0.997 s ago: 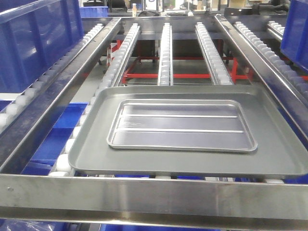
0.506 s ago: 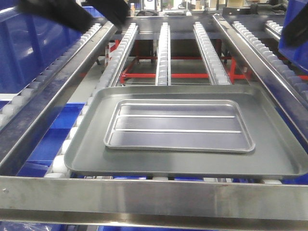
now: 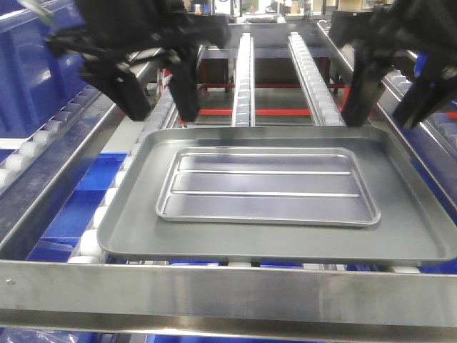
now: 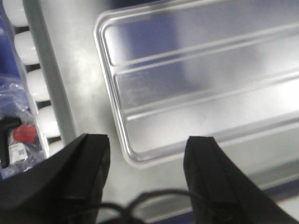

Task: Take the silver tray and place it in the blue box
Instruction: 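Lower both grippers onto opposite side rims of the top silver tray, then close both grippers on the tray rims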

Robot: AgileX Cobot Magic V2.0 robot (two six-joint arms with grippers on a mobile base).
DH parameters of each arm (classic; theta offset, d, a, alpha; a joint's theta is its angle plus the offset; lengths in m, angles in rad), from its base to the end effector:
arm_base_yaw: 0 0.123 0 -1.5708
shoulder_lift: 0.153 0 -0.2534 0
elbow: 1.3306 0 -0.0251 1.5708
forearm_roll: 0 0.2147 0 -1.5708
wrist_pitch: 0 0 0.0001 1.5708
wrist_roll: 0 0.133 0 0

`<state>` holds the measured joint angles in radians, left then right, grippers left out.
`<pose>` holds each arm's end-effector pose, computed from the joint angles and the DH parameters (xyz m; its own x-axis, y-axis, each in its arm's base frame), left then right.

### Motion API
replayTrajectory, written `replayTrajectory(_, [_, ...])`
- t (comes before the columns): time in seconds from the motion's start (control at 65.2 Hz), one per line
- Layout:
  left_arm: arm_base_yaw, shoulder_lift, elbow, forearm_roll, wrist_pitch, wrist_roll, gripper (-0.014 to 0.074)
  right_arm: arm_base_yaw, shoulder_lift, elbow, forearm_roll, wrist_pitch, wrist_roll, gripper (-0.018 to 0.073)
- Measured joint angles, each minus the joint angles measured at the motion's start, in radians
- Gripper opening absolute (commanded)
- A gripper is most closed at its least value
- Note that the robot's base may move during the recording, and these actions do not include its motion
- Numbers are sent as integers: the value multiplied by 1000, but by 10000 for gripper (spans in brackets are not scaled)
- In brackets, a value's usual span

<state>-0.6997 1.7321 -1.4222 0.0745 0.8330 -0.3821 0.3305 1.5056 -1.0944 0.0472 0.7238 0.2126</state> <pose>0.2792 -0.2254 0.2255 -0.8317 0.2748 -0.4825 0.3715 0.9212 -0.1157 0.2825 0.1013 0.2157 -0.8774 -0.0416 -0.4780 -0.1277 0.9806 0.1489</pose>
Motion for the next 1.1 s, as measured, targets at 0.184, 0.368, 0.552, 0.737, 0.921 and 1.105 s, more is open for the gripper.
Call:
replayTrajectory(0.184, [31,86,-80,2,34,-40,271,0,112,-54,-128,25,117,468])
replayTrajectory(0.368, [66,132,-83,2,40,-65,271,0,164,-62,-141,-2,176,466])
replayTrajectory(0.552, [77,172,-83,3,16,-67,271,0,213,-61,-141,-23,187,466])
replayTrajectory(0.737, [77,214,-83,-9,-9,-67,271,0,250,-62,-141,-38,190,466])
replayTrajectory(0.921, [77,247,-85,-17,-31,-67,271,0,282,-62,-141,-53,190,466])
replayTrajectory(1.105, [77,275,-85,-28,-37,-67,271,0,285,-62,-141,-70,190,466])
